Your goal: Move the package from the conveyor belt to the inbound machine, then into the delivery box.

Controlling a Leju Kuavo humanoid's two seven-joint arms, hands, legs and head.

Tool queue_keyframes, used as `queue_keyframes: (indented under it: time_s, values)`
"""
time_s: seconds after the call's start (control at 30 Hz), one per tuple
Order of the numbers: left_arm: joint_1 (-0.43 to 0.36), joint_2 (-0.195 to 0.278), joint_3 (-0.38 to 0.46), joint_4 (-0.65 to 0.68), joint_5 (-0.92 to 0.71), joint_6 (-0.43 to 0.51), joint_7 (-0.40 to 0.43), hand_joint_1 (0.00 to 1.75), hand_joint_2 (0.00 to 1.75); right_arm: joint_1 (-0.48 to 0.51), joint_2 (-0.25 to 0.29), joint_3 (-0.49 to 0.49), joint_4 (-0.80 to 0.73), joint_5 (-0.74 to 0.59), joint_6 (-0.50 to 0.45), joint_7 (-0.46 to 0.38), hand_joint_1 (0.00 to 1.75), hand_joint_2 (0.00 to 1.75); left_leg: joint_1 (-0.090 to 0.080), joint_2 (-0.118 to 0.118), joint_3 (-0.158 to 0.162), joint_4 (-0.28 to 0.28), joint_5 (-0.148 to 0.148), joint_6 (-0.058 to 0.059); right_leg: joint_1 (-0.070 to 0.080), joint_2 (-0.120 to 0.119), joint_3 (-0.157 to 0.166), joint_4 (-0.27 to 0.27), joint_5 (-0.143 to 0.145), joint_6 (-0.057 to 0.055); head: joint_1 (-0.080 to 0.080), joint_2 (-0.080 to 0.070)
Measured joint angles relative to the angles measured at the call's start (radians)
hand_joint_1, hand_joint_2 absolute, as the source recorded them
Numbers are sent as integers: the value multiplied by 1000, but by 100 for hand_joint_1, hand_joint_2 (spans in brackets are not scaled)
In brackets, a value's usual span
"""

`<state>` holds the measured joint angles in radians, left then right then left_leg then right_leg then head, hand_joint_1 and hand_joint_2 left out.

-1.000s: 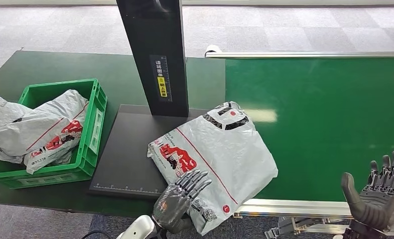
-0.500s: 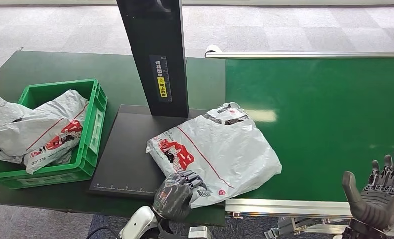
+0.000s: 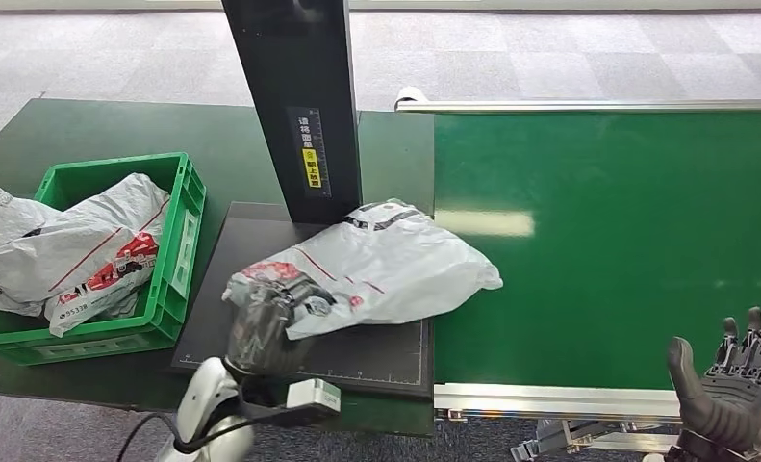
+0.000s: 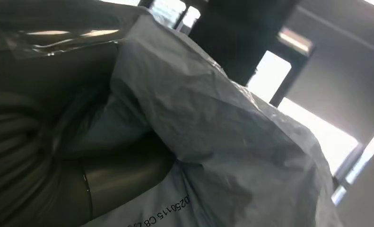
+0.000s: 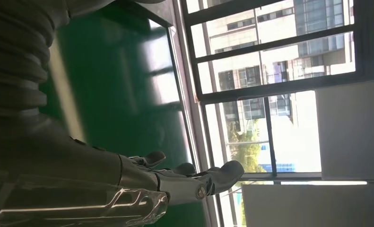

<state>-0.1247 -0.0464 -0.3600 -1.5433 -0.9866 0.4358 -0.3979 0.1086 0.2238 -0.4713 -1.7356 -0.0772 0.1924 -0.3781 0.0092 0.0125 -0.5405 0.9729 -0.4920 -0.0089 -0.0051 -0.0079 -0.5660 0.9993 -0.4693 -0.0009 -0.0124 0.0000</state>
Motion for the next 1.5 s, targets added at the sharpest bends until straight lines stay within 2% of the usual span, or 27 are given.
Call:
queue_keyframes:
  time_s: [0.1,0.17,0.23,0.33,0.5,0.63,0.8,1.07,1.27,1.5]
  values:
    - [-21,59,114,-107,35,20,3,175,175,11,4,-1,0,-5,6,-14,0,175,1,1,0,0,0,-1,1,0,0,1,0,0,1,0]
    - [-54,124,223,-149,126,33,0,175,175,17,6,0,3,-15,7,-27,0,175,1,2,0,-1,1,-1,2,1,0,1,0,-1,0,0]
    - [-91,192,346,-168,215,16,-23,175,175,20,6,1,10,-24,7,-39,0,175,1,2,1,-1,1,-2,2,2,0,1,0,-1,0,0]
    - [-130,254,492,-178,238,-1,-48,175,175,19,4,6,19,-33,2,-46,0,175,1,2,0,-1,2,-3,2,1,0,2,0,-1,1,0]
    - [-190,342,652,-170,219,12,-27,175,175,7,-10,36,41,-52,-29,-47,0,175,1,4,0,-1,2,-3,1,3,-1,2,0,-1,0,0]
    - [-234,414,736,-123,199,35,-17,175,175,-4,-30,68,65,-74,-56,-55,0,175,1,4,0,0,2,-3,1,3,-1,2,0,-1,1,0]
    - [-296,486,800,-26,212,73,-15,175,175,-18,-56,109,92,-102,-90,-64,0,175,1,4,0,-1,2,-3,2,3,-2,2,0,-1,0,0]
    - [-400,546,799,126,62,155,42,175,175,-64,-72,154,122,-107,-108,-54,0,175,1,4,0,0,2,-3,2,3,-2,2,0,-1,1,0]
    - [-428,568,793,197,31,175,52,175,175,-75,-73,175,138,-107,-108,-52,0,175,1,4,0,0,2,-3,2,3,-2,2,0,-1,1,0]
    - [-436,573,788,218,30,177,52,175,175,-78,-73,179,144,-107,-108,-52,0,175,1,4,-1,0,2,-3,2,3,-2,2,0,-1,1,0]
